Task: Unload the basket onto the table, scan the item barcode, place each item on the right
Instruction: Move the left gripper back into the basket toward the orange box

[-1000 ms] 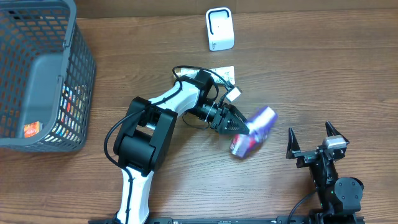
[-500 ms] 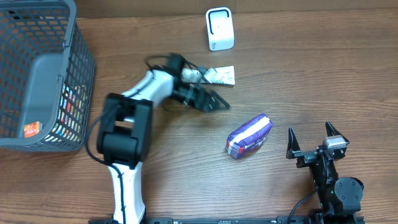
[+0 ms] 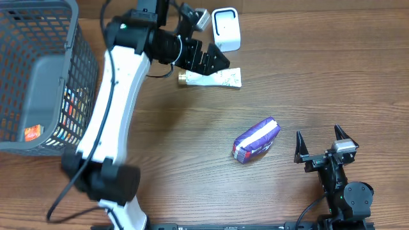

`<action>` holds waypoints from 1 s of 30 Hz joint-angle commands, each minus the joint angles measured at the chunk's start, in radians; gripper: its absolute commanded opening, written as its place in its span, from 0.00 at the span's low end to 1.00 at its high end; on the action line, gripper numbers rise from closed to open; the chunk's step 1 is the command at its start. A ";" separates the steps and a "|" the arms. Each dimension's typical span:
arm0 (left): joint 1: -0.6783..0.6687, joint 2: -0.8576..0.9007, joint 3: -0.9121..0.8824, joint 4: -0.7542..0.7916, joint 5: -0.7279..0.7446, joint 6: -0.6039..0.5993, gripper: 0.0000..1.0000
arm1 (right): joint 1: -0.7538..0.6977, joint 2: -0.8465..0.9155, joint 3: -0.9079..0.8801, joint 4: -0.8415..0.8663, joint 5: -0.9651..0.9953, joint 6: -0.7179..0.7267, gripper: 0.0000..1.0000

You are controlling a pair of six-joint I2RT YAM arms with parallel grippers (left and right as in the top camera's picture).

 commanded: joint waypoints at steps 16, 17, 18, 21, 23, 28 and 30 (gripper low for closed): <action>0.781 -0.319 0.164 -0.231 -0.682 -0.581 1.00 | 0.006 -0.010 -0.010 0.005 -0.004 -0.004 1.00; 0.806 -0.307 0.164 -0.227 -0.669 -0.569 1.00 | 0.006 -0.010 -0.010 0.005 -0.004 -0.004 1.00; 0.845 -0.286 0.164 -0.222 -0.661 -0.564 1.00 | 0.006 -0.010 -0.010 0.005 -0.004 -0.004 1.00; 0.915 -0.232 0.164 -0.222 -0.670 -0.565 1.00 | 0.006 -0.010 -0.010 0.005 -0.004 -0.004 1.00; 0.950 -0.181 0.164 -0.222 -0.693 -0.578 1.00 | 0.006 -0.010 -0.010 0.005 -0.004 -0.004 1.00; 0.971 -0.008 0.164 -0.243 -0.715 -0.577 0.99 | 0.006 -0.010 -0.010 0.005 -0.004 -0.004 1.00; 0.970 0.080 0.164 -0.272 -0.757 -0.558 0.99 | 0.006 -0.010 -0.010 0.005 -0.004 -0.004 1.00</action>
